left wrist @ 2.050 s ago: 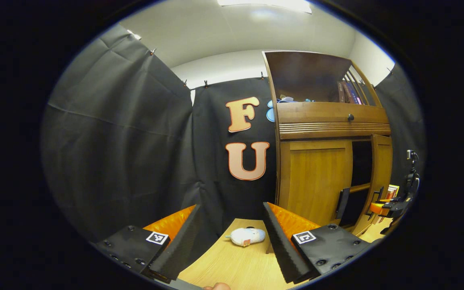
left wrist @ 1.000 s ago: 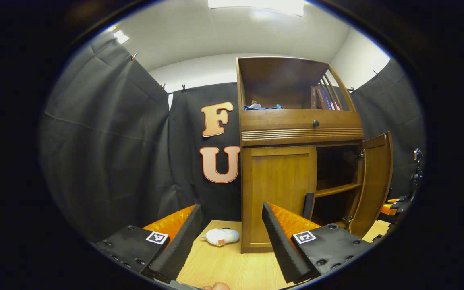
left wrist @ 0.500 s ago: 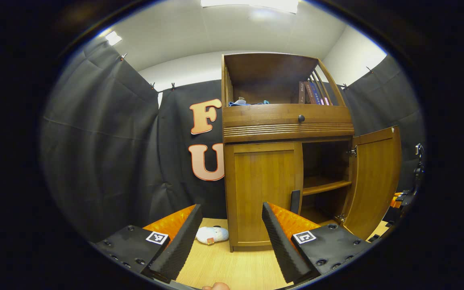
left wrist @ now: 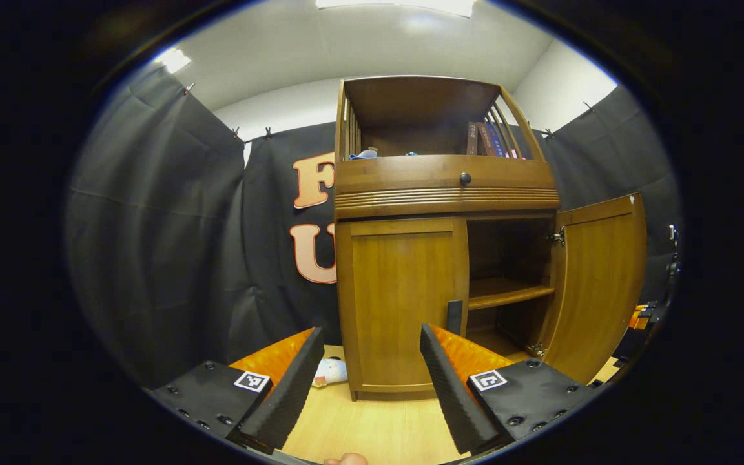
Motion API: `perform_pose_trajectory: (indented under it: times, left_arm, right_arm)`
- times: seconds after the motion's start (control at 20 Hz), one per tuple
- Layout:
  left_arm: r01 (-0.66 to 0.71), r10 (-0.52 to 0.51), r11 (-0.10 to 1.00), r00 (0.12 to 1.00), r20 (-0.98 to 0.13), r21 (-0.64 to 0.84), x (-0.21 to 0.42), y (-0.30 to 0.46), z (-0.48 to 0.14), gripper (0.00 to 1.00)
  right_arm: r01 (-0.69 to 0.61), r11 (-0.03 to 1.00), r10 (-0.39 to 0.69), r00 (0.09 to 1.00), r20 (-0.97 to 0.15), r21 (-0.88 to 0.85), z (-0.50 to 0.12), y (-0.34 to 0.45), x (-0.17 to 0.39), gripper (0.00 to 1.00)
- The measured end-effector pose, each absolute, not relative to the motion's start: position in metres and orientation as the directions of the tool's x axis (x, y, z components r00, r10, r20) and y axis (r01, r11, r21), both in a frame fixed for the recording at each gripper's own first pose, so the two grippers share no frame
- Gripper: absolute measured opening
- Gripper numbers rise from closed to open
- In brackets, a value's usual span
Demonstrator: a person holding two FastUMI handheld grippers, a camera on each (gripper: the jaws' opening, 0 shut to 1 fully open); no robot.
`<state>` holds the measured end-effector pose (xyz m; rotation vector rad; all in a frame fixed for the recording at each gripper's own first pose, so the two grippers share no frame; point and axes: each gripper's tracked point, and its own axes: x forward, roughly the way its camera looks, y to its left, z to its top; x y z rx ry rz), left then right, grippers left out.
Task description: Open the right door of the double-door shoe cabinet with the right hand, and open the left door with the left hand.
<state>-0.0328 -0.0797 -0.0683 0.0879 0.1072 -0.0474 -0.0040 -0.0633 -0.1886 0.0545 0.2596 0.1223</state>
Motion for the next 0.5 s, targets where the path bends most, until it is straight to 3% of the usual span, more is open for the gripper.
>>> perform_pose_trajectory:
  times: [0.15, 0.2, 0.25, 0.3, 0.35, 0.4, 0.5]
  left_arm:
    - [0.048, -0.038, 0.995, 0.993, -0.113, 0.086, -0.027, -0.090, -0.076, 0.94]
    - [0.046, -0.035, 0.995, 0.992, -0.119, 0.093, -0.024, -0.094, -0.080, 0.99]
    - [0.052, -0.040, 0.994, 0.992, -0.123, 0.095, -0.022, -0.100, -0.083, 0.94]
    - [0.060, -0.048, 0.994, 0.991, -0.125, 0.094, -0.018, -0.106, -0.088, 0.94]
    - [0.071, -0.060, 0.993, 0.990, -0.128, 0.090, -0.015, -0.113, -0.093, 0.94]
    - [0.083, -0.072, 0.993, 0.989, -0.132, 0.082, -0.010, -0.121, -0.097, 0.96]
    - [0.107, -0.098, 0.992, 0.985, -0.143, 0.059, 0.000, -0.137, -0.107, 0.94]
  right_arm:
    - [-0.139, 0.986, 0.157, 0.956, -0.248, 0.088, -0.189, -0.072, -0.002, 0.00]
    - [-0.140, 0.984, 0.163, 0.955, -0.249, 0.109, -0.191, -0.076, -0.002, 0.00]
    - [-0.142, 0.981, 0.170, 0.955, -0.243, 0.129, -0.191, -0.078, -0.001, 0.06]
    - [-0.148, 0.980, 0.177, 0.954, -0.242, 0.133, -0.190, -0.082, -0.002, 0.01]
    - [-0.151, 0.980, 0.179, 0.954, -0.242, 0.128, -0.190, -0.084, -0.003, 0.08]
    - [-0.149, 0.981, 0.177, 0.953, -0.245, 0.126, -0.190, -0.089, -0.006, 0.03]
    - [-0.130, 0.985, 0.156, 0.954, -0.255, 0.116, -0.189, -0.098, -0.014, 0.12]
